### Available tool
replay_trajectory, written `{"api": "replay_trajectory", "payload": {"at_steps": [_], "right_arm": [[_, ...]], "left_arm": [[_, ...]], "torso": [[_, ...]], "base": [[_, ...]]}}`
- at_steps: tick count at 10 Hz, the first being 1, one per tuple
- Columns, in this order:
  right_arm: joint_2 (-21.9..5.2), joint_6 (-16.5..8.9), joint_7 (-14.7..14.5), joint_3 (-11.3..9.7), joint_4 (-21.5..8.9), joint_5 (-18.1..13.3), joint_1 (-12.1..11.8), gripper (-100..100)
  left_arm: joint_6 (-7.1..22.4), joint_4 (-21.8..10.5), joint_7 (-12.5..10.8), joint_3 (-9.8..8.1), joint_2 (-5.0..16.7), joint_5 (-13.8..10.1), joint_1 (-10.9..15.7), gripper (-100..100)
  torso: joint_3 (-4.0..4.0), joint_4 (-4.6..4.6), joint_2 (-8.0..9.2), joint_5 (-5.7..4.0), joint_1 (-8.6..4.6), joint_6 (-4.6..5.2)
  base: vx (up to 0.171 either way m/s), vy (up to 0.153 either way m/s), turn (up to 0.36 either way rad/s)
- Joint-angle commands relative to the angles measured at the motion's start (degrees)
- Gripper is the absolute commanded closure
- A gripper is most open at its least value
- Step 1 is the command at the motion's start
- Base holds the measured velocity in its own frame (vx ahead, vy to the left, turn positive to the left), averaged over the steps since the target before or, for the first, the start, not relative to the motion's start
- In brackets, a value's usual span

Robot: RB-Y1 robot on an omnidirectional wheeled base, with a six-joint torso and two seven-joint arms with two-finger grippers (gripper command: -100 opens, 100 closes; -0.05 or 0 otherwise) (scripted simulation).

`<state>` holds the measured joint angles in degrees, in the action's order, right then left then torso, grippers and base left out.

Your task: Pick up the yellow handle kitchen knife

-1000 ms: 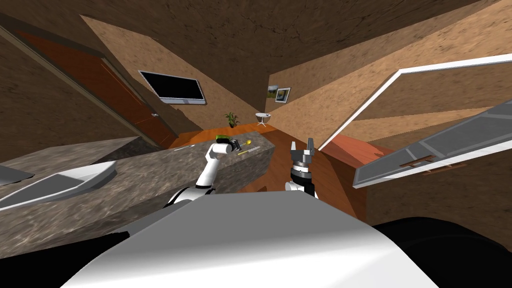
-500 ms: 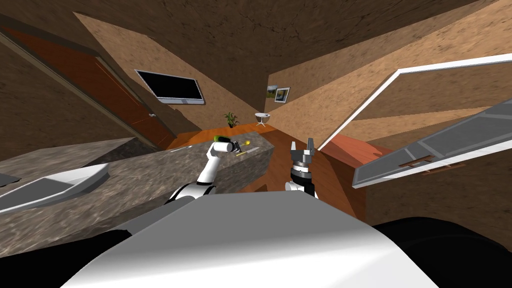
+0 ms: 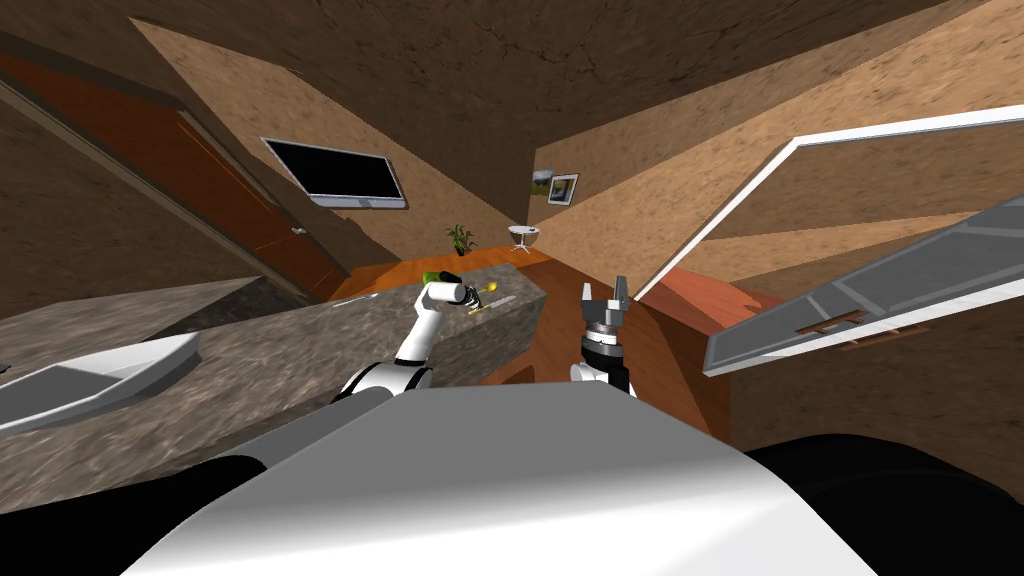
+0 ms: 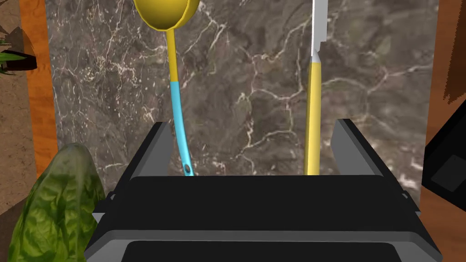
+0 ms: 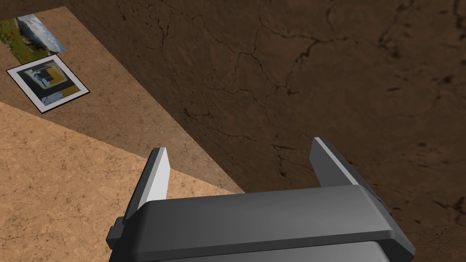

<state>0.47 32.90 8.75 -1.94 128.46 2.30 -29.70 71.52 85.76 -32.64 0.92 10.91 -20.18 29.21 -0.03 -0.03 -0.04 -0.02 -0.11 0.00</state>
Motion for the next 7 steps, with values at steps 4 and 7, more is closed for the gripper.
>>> {"api": "replay_trajectory", "payload": {"at_steps": [4,7], "right_arm": [[0.0,0.0,0.0,0.0,0.0,0.0,0.0,0],[0.0,0.0,0.0,0.0,0.0,0.0,0.0,0]], "left_arm": [[7.61,-4.0,-2.73,-0.05,0.65,-0.3,2.6,-100],[11.18,-5.74,-3.98,-0.05,0.93,-0.38,3.63,-100]], "torso": [[-0.08,-0.02,-0.14,-0.03,-0.14,0.02],[-0.04,-0.02,-0.07,-0.02,-0.11,0.0]], "base": [[0.048,-0.049,-0.035],[0.035,-0.042,-0.025]]}}
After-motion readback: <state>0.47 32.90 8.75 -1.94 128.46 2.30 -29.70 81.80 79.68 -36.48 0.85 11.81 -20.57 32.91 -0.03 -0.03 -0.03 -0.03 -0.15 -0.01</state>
